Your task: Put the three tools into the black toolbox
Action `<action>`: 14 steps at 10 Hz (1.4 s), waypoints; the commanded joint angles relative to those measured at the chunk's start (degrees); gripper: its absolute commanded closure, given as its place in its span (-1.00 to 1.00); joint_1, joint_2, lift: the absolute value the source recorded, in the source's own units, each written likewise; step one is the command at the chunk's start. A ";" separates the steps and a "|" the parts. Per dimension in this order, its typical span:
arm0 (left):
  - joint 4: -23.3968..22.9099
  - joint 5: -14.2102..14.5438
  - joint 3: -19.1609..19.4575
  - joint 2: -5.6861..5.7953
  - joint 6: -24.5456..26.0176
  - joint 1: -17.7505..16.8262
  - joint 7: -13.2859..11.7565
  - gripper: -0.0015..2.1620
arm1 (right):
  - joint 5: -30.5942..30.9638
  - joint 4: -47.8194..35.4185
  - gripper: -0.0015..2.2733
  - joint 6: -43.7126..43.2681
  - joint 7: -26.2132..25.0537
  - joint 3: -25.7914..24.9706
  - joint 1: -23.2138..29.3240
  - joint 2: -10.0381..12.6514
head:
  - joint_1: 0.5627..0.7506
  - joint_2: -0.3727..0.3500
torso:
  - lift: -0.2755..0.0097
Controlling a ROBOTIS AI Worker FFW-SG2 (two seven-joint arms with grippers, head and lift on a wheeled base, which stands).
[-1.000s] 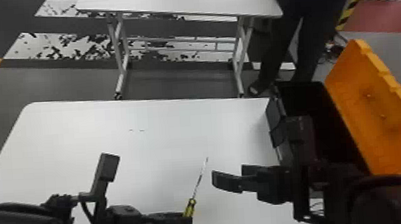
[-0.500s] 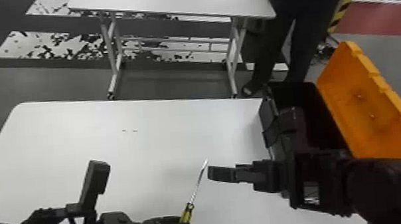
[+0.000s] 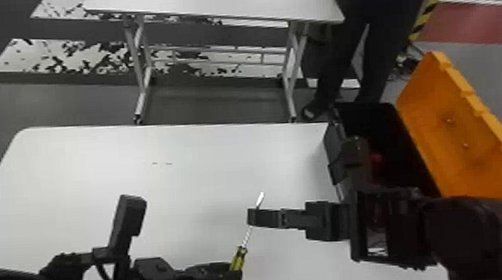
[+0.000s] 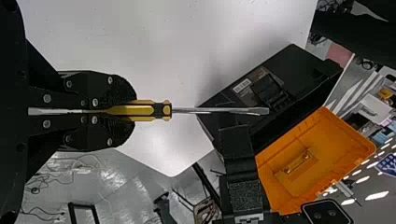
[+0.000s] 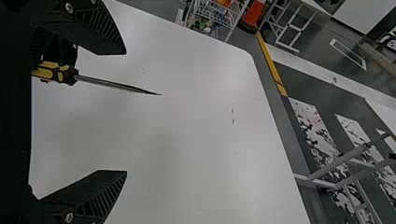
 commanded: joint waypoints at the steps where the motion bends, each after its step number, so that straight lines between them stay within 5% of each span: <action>1: 0.41 0.00 -0.36 -0.12 -0.13 -0.38 0.01 0.98 | -0.48 0.36 -0.84 -0.57 0.07 -0.02 0.03 0.29 | 0.41 -0.30 | 0.57; 3: 1.29 0.18 -0.45 -0.39 -0.65 -1.00 0.01 0.98 | -1.79 0.53 -0.77 -1.81 0.16 -0.19 0.47 0.29 | 0.41 -0.28 | 0.57; 5: 2.16 0.35 -0.62 -0.39 -1.00 -1.79 -0.08 0.98 | -1.18 0.80 0.66 -3.04 0.78 -0.19 0.65 0.29 | 0.41 -0.27 | 0.57; 6: 2.69 0.53 -0.62 -0.48 -1.18 -2.23 0.01 0.98 | -0.83 0.53 0.97 -4.27 0.69 -0.02 1.35 0.29 | 0.41 -0.28 | 0.57; 13: 5.50 0.62 -0.71 -1.44 -2.59 -4.25 0.27 0.98 | -1.62 -1.67 0.97 -6.02 -0.72 -0.19 4.07 0.29 | 0.41 -0.32 | 0.57; 14: 5.50 0.70 -0.71 -1.53 -2.59 -4.25 0.18 0.60 | -1.71 -1.67 0.97 -6.02 -0.98 -0.19 4.07 0.29 | 0.41 -0.32 | 0.57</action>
